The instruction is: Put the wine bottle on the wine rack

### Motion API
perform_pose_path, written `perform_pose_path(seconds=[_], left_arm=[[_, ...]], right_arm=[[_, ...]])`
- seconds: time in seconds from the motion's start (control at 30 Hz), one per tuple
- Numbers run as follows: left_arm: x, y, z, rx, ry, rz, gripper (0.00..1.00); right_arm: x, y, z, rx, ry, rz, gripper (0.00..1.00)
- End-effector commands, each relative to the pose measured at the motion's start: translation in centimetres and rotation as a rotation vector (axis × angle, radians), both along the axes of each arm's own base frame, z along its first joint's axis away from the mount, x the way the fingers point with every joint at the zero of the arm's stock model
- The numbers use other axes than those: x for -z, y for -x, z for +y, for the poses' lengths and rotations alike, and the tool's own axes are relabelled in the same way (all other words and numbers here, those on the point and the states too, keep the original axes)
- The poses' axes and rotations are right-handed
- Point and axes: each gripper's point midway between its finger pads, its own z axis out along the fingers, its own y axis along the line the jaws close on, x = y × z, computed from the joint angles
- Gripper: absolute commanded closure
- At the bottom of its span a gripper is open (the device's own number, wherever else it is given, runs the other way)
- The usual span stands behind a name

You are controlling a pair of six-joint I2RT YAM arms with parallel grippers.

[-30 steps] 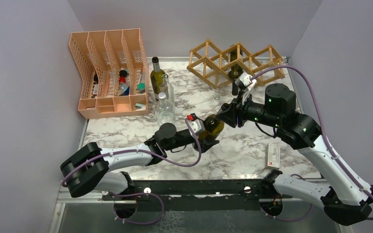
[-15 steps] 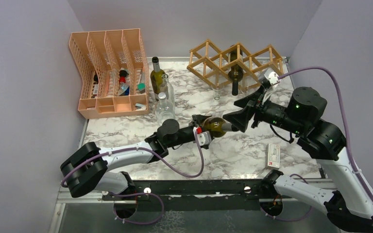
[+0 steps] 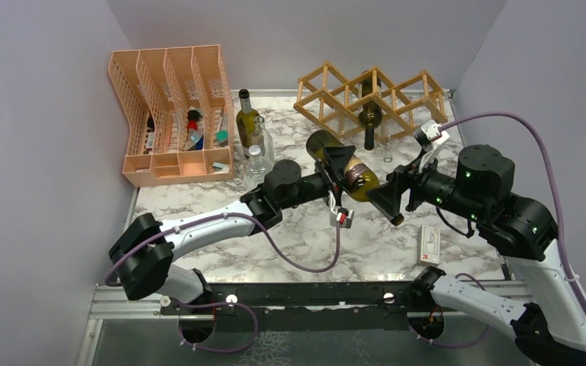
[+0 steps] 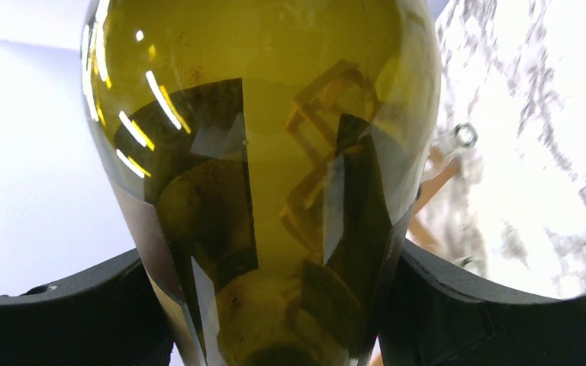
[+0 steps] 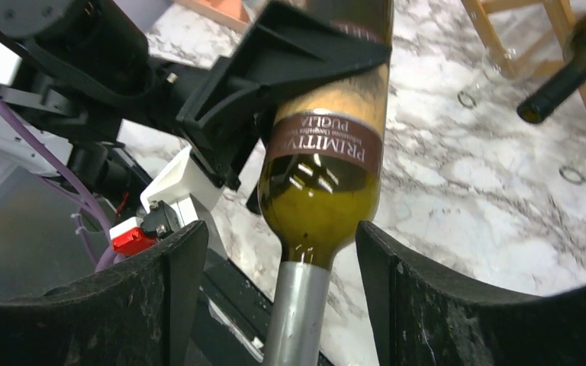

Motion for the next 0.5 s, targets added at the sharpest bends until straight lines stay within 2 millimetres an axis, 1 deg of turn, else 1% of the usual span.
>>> perform_pose_path(seconds=[0.0,0.1,0.27,0.33,0.47], left_arm=[[-5.2,-1.4,0.5,-0.05,-0.084,-0.33,1.0],[-5.4,-2.1,0.8,-0.055,-0.143,-0.381,1.0],[-5.4,-2.4,1.0,-0.046,-0.225,-0.42,1.0],[-5.5,-2.3,1.0,-0.037,-0.231,-0.427,1.0],[-5.4,-2.2,0.8,-0.028,-0.247,-0.433,1.0]], right_arm=[[2.7,0.6,-2.4,0.096,0.08,0.084,0.26],[4.3,0.7,-2.9,0.12,0.112,0.128,0.27],[7.2,0.7,-2.7,0.12,0.163,0.197,0.28],[8.1,0.6,-2.3,0.11,0.178,0.22,0.29],[9.2,0.1,-0.8,0.067,0.17,0.242,0.31]])
